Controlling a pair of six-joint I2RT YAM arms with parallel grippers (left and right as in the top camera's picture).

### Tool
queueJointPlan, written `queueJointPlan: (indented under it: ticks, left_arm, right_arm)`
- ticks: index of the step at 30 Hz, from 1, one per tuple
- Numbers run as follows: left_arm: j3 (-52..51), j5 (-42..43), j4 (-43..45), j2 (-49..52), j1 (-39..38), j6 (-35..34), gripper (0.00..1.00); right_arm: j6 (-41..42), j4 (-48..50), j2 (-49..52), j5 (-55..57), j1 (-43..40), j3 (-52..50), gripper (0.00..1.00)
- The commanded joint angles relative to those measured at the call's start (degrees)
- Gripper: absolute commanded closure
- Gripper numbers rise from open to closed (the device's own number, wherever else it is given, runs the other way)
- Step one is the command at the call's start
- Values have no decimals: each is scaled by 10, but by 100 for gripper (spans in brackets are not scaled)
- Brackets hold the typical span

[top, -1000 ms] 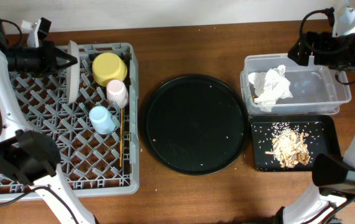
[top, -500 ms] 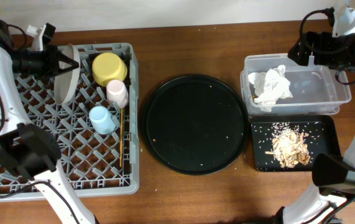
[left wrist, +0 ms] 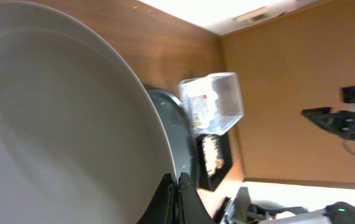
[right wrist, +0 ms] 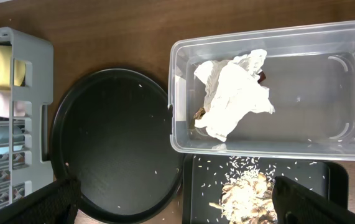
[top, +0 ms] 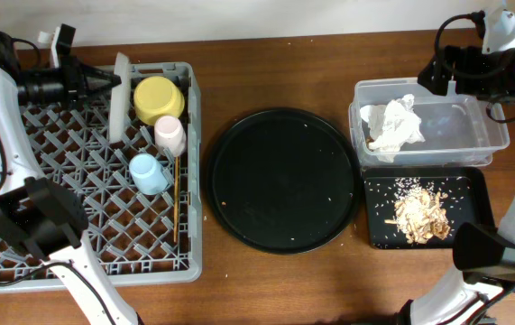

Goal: Sort waste into correct bins and load items into the dishwasher rack
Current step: 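Stand the white plate upright in the rack slots and release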

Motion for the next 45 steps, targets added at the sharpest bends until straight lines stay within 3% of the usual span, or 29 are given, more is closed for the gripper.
queueJointPlan:
  ticks: [1,5,22,40,41,45]
  left_arm:
    - [0,50,-1,2,0,1,100]
    - [0,7,14,2,0,1,100]
    - [0,39,1,3,11,-4,100]
    - [-35,-19,3,3,11,-4,99]
    - [-44,-19,6,3,11,-3,92]
    - [-60,-19,14,3,12,-7,43]
  right_arm:
    - [3,-2,3,3,-2,-3,2]
    - [3,-2,3,3,-2,-3,1]
    - [3,-2,3,3,-2,-3,2]
    - [3,-2,3,3,-2,-3,2]
    - [3,-2,3,3,-2,-3,2]
    - [3,-2,3,3,-2,-3,1]
